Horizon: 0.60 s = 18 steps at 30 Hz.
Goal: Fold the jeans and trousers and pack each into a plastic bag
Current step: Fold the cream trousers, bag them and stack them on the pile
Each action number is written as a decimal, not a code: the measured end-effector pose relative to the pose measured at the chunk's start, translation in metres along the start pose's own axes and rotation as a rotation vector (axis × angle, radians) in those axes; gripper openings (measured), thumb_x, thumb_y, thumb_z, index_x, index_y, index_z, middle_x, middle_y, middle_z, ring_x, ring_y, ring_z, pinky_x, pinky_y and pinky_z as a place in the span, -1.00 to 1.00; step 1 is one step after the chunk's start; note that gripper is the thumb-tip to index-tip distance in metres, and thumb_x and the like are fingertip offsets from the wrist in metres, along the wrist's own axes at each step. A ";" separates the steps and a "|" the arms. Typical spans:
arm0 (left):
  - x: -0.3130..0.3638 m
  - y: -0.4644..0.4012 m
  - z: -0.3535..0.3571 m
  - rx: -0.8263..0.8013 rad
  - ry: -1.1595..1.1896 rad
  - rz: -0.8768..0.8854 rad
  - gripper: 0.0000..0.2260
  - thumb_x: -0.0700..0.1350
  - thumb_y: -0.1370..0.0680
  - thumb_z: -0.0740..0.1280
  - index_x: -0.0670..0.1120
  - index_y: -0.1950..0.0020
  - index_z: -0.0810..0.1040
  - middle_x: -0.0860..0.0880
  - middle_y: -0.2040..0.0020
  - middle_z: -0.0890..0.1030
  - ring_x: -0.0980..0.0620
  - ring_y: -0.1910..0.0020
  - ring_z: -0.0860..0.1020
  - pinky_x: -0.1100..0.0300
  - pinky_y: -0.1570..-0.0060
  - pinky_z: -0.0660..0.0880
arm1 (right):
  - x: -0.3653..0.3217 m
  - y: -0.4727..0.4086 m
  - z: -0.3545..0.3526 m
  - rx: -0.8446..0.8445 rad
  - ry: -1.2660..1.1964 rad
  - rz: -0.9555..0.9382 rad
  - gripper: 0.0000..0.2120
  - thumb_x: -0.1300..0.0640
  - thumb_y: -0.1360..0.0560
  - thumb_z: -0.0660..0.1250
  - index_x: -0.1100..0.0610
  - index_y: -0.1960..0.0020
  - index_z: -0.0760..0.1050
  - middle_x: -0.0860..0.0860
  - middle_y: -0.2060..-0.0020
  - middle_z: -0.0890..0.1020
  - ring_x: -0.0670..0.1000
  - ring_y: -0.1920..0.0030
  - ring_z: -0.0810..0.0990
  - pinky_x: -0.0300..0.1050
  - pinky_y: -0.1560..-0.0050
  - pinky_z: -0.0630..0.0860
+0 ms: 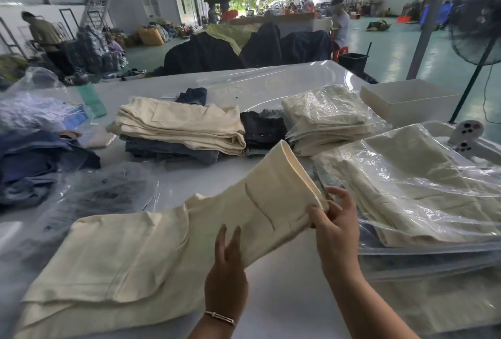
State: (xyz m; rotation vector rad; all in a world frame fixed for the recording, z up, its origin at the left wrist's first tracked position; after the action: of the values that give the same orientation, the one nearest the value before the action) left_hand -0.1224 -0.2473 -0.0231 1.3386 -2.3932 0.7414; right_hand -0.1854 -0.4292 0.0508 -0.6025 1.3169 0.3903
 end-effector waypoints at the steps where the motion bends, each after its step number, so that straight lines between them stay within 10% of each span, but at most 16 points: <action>1: -0.008 0.002 0.002 -0.033 0.009 -0.034 -0.23 -0.45 -0.22 0.37 -0.02 -0.40 0.43 -0.12 -0.34 0.50 -0.03 0.16 0.67 0.27 0.43 0.51 | 0.008 -0.001 -0.001 0.032 0.075 0.047 -0.49 0.34 -0.45 0.32 -0.12 -0.26 0.40 -0.01 0.39 0.53 -0.10 0.42 0.43 -0.20 0.35 0.41; 4: -0.021 0.013 0.013 -0.168 -0.100 0.062 -0.38 -0.35 -0.29 0.35 0.01 -0.33 0.51 0.01 -0.33 0.51 0.06 -0.20 0.57 0.30 -0.07 0.51 | 0.034 -0.006 0.003 -0.167 0.514 0.116 -0.43 0.29 -0.41 0.35 -0.16 -0.33 0.45 0.02 0.24 0.61 -0.08 0.34 0.50 -0.25 0.32 0.35; 7: -0.031 0.020 0.022 -0.205 -0.215 0.149 -0.34 -0.25 0.15 0.57 0.03 0.06 0.72 0.05 0.04 0.70 0.07 0.09 0.68 0.26 0.27 0.60 | 0.049 -0.016 -0.004 -0.212 0.627 0.174 -0.66 0.36 -0.44 0.34 0.15 -0.18 0.61 0.15 0.04 0.67 -0.02 0.19 0.54 -0.35 0.30 0.34; 10: -0.032 0.021 0.022 -0.276 -0.302 0.169 -0.22 -0.20 0.19 0.56 0.08 -0.04 0.69 0.11 -0.04 0.68 0.11 0.00 0.66 0.24 0.10 0.58 | 0.052 -0.034 -0.021 -0.081 0.523 0.216 -0.66 0.46 -0.46 0.26 0.34 -0.22 0.54 0.23 -0.06 0.64 0.00 0.12 0.57 -0.46 0.22 0.42; 13: -0.043 0.020 0.019 -0.269 -0.389 0.196 -0.30 -0.18 0.06 0.51 0.09 -0.10 0.67 0.12 -0.13 0.64 0.11 -0.08 0.63 0.20 -0.13 0.33 | 0.060 -0.038 -0.031 -0.043 0.712 0.187 -0.60 0.42 -0.45 0.21 0.24 -0.25 0.53 0.17 -0.12 0.61 0.11 -0.11 0.56 -0.19 -0.12 0.43; 18: -0.057 0.010 0.004 -0.434 -0.462 0.332 -0.36 0.24 -0.09 0.48 0.08 -0.15 0.65 0.10 -0.21 0.59 0.11 -0.11 0.62 0.23 -0.13 0.27 | 0.085 -0.026 -0.047 -0.193 0.744 0.222 -0.72 0.21 -0.57 0.17 -0.02 -0.21 0.49 0.06 -0.05 0.58 -0.02 0.13 0.49 -0.21 0.09 0.42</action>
State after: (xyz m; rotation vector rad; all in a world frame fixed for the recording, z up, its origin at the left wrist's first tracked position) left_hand -0.1018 -0.2056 -0.0572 1.0227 -2.9506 -0.0498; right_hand -0.1881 -0.4838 -0.0334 -0.8064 2.0855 0.5019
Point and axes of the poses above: each hand's wrist, its own y-axis away from the middle knuckle, its own z-axis out of the palm, x = y × z, the point moved 2 cm from there along -y, towards the middle knuckle
